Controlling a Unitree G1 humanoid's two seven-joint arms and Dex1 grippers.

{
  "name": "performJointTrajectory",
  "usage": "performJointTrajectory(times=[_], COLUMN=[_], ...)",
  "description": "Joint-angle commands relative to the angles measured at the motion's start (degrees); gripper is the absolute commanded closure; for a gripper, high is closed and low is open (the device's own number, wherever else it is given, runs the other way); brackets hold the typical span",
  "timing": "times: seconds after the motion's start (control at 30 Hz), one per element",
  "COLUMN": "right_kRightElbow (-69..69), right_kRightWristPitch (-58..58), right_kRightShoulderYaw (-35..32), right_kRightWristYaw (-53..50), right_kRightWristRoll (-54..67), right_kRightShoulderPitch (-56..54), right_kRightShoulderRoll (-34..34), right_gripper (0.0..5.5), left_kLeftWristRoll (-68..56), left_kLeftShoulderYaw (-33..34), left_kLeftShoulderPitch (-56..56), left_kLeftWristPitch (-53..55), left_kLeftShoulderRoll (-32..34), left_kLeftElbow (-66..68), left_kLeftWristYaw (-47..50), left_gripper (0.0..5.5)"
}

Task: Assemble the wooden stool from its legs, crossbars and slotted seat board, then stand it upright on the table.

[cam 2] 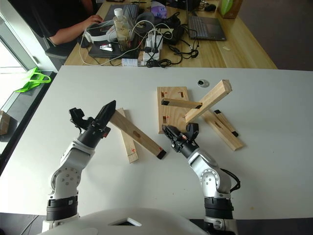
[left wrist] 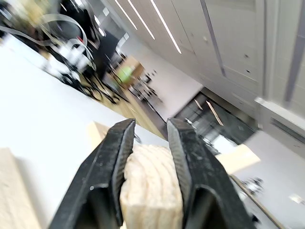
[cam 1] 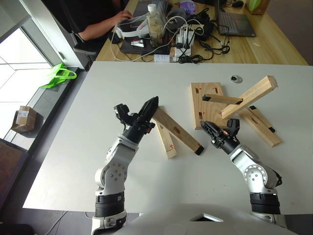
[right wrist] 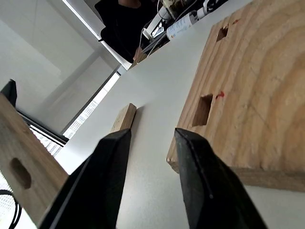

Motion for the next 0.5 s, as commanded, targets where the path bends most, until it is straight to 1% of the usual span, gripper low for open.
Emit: performJointTrajectory(times=[0.03,0.13,0.17,0.27,0.33,0.4,0.5], right_kRightElbow=[-1.34,0.12,0.26,2.78,4.39,5.61,6.89], right_kRightWristPitch=[-16.23,-18.65,-17.74,-19.20,-20.36,-21.58,-22.72], right_kRightShoulderYaw=[3.78,5.32,4.99,6.05,6.22,6.27,6.66], right_kRightWristYaw=[1.63,5.34,6.28,9.96,11.84,12.41,12.29], right_kRightWristRoll=[-8.86,-9.10,-8.78,-12.88,-13.99,-14.84,-15.48], right_kRightShoulderPitch=[3.34,4.11,4.40,5.21,5.35,5.18,4.45], right_kRightShoulderRoll=[1.66,0.40,-0.91,-6.52,-8.63,-9.36,-9.03], right_gripper=[3.92,3.92,3.92,3.92,3.92,3.92,3.92], left_kLeftWristRoll=[5.77,5.65,5.20,3.78,3.75,4.21,5.05], left_kLeftShoulderYaw=[-2.26,-3.17,-3.27,-3.10,-2.91,-2.92,-2.41], left_kLeftShoulderPitch=[3.30,4.02,4.21,4.41,3.91,3.67,3.75], left_kLeftWristPitch=[-2.52,-2.85,-2.54,-1.50,-1.16,-0.91,-0.23], left_kLeftShoulderRoll=[-1.28,-1.40,-1.02,0.28,0.71,1.05,3.28], left_kLeftElbow=[-0.57,-1.00,-1.41,-1.87,-1.65,-1.56,-1.45], left_kLeftWristYaw=[1.50,0.83,0.40,-1.12,-1.27,-1.34,-2.23], left_gripper=[4.29,4.29,4.29,4.29,4.29,4.29,4.29])
